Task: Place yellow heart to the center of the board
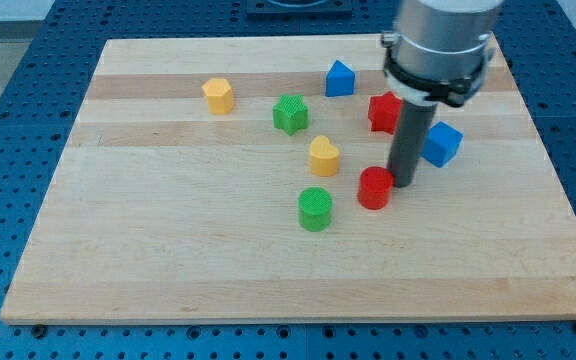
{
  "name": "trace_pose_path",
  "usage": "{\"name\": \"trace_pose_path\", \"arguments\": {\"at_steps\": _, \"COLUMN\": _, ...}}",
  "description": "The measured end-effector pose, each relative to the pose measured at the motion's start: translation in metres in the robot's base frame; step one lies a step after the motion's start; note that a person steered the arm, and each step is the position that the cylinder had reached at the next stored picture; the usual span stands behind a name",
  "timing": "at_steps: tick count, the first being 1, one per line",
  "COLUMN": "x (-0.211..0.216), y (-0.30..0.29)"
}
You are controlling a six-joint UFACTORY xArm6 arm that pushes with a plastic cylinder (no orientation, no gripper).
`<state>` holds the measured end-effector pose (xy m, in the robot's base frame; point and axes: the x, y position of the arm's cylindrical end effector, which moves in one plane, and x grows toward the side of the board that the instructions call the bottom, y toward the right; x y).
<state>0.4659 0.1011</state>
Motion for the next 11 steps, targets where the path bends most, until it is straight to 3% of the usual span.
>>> {"name": "trace_pose_path", "arguments": {"at_steps": 6, "x": -0.007, "y": -0.154}}
{"name": "trace_pose_path", "arguments": {"at_steps": 8, "x": -0.025, "y": -0.15}}
{"name": "trace_pose_path", "arguments": {"at_steps": 11, "x": -0.015, "y": -0.116}}
